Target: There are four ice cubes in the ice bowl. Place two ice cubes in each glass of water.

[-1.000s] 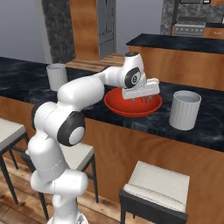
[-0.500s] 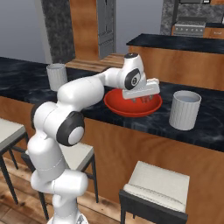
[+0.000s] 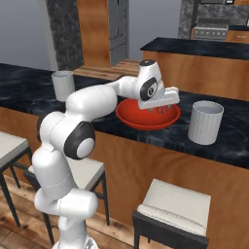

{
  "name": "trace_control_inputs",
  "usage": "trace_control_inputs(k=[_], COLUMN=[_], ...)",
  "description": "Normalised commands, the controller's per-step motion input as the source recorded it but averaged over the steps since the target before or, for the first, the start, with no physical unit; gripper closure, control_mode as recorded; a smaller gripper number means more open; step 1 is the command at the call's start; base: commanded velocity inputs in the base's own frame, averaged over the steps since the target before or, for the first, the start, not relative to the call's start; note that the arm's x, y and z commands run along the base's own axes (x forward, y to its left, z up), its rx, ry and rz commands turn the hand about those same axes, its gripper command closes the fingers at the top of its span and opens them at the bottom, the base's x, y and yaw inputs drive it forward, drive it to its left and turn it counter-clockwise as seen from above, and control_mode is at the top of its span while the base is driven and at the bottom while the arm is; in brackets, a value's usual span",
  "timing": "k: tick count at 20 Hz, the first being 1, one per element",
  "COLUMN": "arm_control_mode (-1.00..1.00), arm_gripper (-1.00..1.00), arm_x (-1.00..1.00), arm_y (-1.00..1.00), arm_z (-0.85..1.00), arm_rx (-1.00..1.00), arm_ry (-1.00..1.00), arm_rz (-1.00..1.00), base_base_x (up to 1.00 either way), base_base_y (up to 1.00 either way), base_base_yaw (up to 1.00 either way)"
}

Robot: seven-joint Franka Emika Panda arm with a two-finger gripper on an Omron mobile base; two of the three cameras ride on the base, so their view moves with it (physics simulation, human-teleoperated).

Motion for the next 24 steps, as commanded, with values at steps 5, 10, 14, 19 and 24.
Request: trace_control_inputs(k=[5,10,14,19,24], arm_control_mode=[-1.00,-1.00,-1.00,-1.00,-1.00], arm_gripper=[-1.00,1.00,1.00,1.00,1.00], arm_x=[-0.01,-0.08,0.00,-0.11,-0.33], arm_y=[-0.21,-0.24,-0.55,-0.74,-0.49], arm_z=[-0.48,-0.57,-0.64,-0.64,-0.49], arm_rx=[-0.03,-0.07,-0.04,-0.02,-0.02], arm_ry=[0.00,0.05,0.07,0.02,-0.01], arm_rz=[0.09,0.07,0.06,0.04,0.01], base_base_x=[0.00,0.00,0.00,0.00,0.00], base_base_y=[0.00,0.00,0.00,0.00,0.00], base_base_yaw=[0.00,0.00,0.00,0.00,0.00])
